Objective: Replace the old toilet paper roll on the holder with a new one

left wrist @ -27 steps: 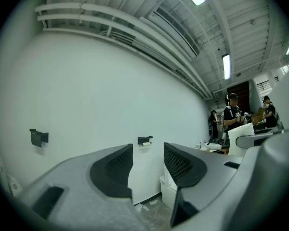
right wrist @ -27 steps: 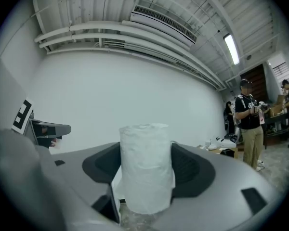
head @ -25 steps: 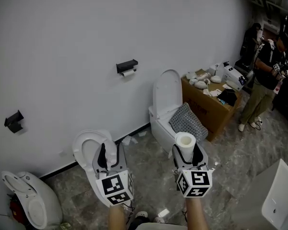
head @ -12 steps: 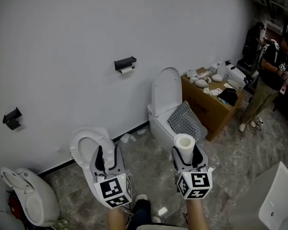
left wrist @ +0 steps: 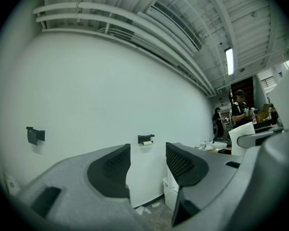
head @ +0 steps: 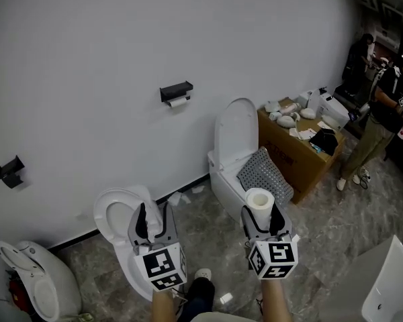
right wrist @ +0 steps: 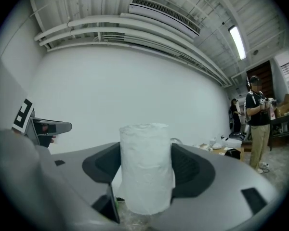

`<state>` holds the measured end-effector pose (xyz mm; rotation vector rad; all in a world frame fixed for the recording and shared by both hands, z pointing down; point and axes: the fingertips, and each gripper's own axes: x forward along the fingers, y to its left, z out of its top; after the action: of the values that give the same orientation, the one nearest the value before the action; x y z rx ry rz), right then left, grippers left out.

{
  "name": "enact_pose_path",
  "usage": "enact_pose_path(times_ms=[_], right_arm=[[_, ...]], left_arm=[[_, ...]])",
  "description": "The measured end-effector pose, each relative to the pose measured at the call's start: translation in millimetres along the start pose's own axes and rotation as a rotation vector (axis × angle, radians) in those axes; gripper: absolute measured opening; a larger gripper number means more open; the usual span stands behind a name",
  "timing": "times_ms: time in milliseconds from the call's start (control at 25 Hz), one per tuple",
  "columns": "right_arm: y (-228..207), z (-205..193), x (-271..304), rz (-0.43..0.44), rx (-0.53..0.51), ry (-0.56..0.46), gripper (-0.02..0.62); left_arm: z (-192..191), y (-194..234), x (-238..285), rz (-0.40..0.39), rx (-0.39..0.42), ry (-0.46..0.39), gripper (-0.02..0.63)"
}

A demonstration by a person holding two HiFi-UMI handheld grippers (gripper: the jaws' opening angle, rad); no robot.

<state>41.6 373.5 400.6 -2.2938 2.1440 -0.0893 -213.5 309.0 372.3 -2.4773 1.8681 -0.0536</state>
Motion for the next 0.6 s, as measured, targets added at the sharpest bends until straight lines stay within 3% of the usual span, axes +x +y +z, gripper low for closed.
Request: enact_pose_path(times_ms=[600], right_arm=[[8.0, 26.4, 178.0, -0.029, -0.013, -0.027, 0.305]], left_arm=[[18.3, 38.1, 179.3, -0.058, -0.002, -0.037, 0.210]])
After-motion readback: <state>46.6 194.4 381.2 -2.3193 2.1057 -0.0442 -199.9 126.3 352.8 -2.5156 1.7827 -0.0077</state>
